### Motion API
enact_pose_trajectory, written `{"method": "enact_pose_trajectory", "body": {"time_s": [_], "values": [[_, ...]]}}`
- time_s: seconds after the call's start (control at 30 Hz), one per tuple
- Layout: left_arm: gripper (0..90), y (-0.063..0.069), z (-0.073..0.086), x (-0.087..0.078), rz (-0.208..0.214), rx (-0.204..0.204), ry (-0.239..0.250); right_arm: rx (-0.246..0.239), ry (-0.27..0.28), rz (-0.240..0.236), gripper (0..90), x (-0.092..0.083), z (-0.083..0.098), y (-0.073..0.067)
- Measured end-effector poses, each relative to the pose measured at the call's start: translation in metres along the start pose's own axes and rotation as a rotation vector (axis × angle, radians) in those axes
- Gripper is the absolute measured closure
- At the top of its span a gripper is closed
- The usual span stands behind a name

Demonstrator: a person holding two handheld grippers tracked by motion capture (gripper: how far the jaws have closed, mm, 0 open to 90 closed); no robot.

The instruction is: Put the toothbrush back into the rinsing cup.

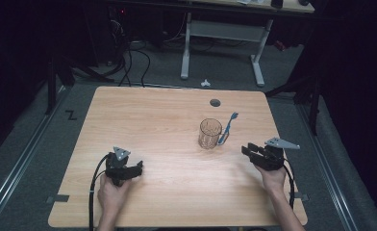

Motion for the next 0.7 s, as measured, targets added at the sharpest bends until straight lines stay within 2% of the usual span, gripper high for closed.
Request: {"method": "enact_pose_trajectory", "body": {"time_s": [0.6, 0.7], "values": [[20.3, 0.0, 0.0, 0.0, 0.0, 0.001, 0.0, -0.019, -0.038, 0.019, 61.7, 0.018, 0.006, 0.001], [20.3, 0.0, 0.0, 0.0, 0.0, 0.001, 0.0, -0.034, -0.046, 0.025, 61.7, 0.021, 0.007, 0.001]]}}
Point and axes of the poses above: each handheld gripper's, and its own axes: x roughly forward along the jaws, z roughly out of its underside, y roughly to its right, the point moved 2 cm from there along x, roughly forward along the jaws, and after that the axes turned 7 degrees about z, right-handed, at the moved point
